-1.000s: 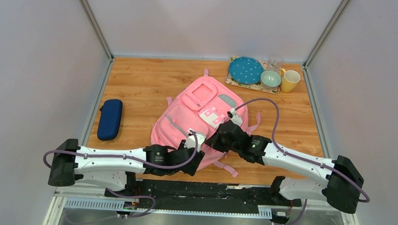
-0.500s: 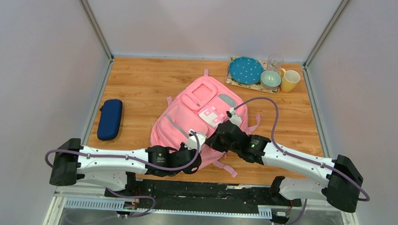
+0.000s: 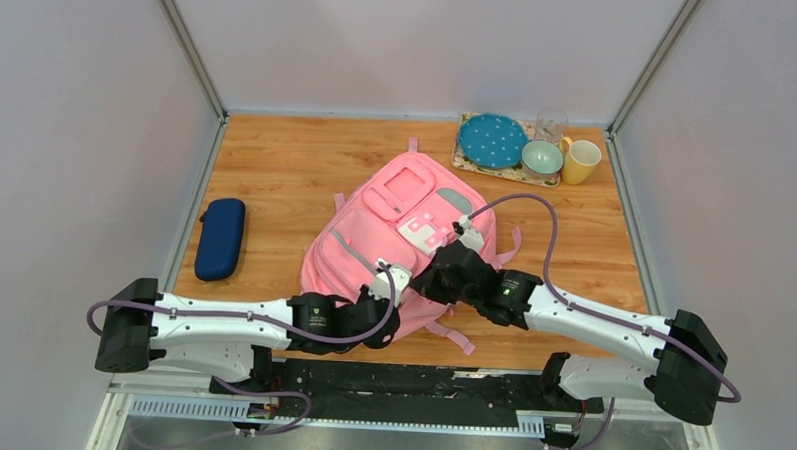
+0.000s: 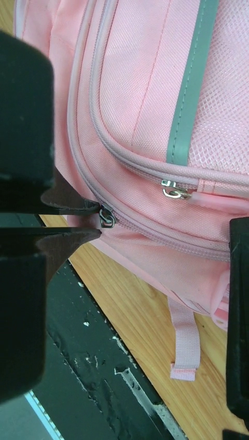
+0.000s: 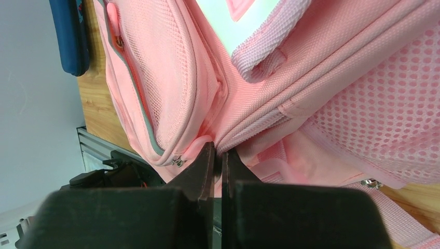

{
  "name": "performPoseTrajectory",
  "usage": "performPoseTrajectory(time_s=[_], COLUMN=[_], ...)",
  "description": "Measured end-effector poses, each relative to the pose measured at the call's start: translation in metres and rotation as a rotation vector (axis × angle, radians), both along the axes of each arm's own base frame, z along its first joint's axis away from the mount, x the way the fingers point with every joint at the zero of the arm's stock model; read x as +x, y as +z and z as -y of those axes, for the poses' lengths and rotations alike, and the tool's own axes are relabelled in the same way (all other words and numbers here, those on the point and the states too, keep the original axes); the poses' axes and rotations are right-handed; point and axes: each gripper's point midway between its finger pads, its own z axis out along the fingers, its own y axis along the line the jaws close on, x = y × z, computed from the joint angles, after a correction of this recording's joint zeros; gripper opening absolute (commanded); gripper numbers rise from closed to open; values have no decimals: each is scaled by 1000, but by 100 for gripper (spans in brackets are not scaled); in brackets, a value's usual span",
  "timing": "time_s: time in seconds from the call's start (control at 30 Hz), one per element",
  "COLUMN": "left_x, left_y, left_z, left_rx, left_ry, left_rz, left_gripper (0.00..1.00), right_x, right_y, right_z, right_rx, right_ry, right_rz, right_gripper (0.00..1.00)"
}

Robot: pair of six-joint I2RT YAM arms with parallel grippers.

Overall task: Pack the student bag
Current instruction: Unzip the student bag at the center of the board.

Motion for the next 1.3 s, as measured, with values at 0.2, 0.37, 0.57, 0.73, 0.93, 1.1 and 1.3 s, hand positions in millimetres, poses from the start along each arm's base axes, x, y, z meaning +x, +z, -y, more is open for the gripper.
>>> performPoseTrajectory(time_s=[0.2, 0.37, 0.57, 0.73, 0.93, 1.1, 1.3], left_x=[1, 4, 6, 13, 18, 24, 35], left_y=[2, 9, 17, -13, -15, -16, -13], left_z=[-1, -7, -15, -55, -62, -71, -81], left_rx=[-10, -80, -200, -115, -124, -112, -96], left_ry=[2, 21, 43, 116, 146, 184, 210], left_rz=[7, 5, -25, -46, -52, -51, -27], left_gripper=[0, 0, 0, 0, 0, 0, 0], right_x=[0, 3, 9, 17, 16, 17, 23], right_y=[2, 10, 18, 15, 10, 10, 13], right_z=[1, 3, 11, 34, 39, 40, 57], right_rx=[3, 25, 82, 60, 50, 53, 80], right_ry=[-3, -17, -42, -87, -83, -76, -85], right_rz=[5, 26, 28, 28, 17, 14, 9], right_gripper=[0, 0, 0, 0, 0, 0, 13])
